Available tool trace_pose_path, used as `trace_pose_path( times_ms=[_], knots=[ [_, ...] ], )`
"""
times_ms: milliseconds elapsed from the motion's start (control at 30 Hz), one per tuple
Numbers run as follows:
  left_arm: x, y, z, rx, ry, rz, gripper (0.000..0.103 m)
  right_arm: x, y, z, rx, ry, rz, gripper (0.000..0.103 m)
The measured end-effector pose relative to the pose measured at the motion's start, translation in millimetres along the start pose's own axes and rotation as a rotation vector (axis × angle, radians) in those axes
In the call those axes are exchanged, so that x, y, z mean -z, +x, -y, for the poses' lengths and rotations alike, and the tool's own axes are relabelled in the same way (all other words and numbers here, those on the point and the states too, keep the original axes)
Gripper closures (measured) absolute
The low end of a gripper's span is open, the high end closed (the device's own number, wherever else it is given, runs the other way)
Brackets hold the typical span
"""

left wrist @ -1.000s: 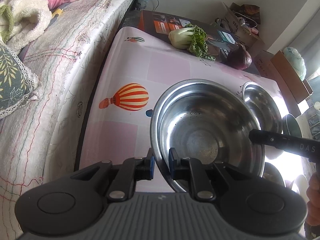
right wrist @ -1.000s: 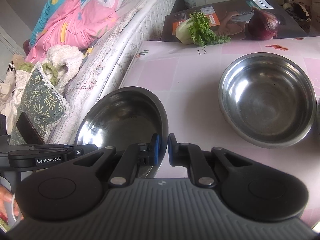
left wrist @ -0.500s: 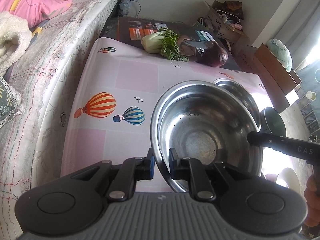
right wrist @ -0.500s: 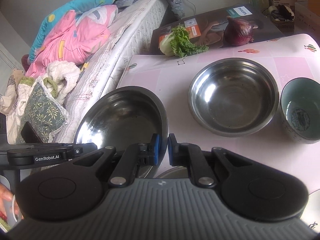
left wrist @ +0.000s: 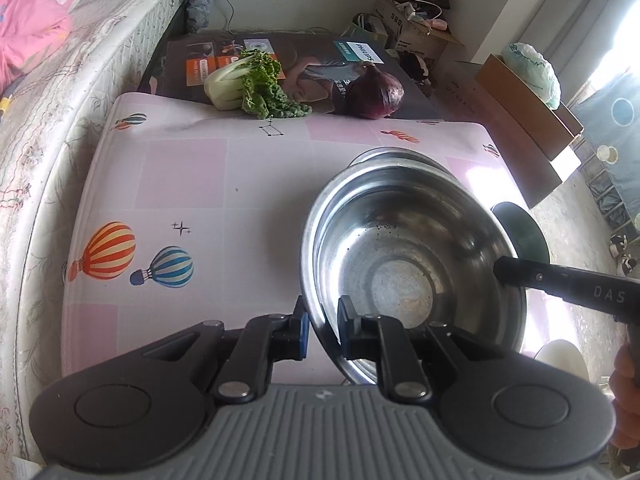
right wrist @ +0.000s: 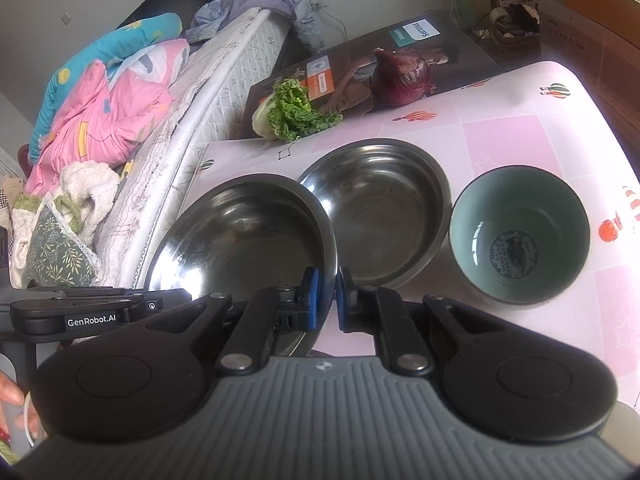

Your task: Organize plates and bowls

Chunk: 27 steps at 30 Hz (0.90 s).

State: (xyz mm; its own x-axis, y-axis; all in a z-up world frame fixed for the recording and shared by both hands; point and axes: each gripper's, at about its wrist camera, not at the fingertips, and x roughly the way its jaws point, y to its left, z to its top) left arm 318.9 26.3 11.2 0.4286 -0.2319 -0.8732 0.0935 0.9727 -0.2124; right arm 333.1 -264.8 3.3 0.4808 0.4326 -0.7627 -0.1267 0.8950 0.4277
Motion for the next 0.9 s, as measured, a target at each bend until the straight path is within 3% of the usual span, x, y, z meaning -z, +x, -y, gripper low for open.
trace_pose_path(
  times_ms=[400,900],
  knots=[
    [-40.0,51.6,31.8,0.012,0.030,-0.038,0.087,-33.3,25.7,57.2,0.038,0.062,0.001,0.095],
    [-61.4,91.9,41.0,-0.005,0.050,-0.058,0.081,-60.1,58.9,76.2,0.100,0.015,0.015,0.092]
  ],
)
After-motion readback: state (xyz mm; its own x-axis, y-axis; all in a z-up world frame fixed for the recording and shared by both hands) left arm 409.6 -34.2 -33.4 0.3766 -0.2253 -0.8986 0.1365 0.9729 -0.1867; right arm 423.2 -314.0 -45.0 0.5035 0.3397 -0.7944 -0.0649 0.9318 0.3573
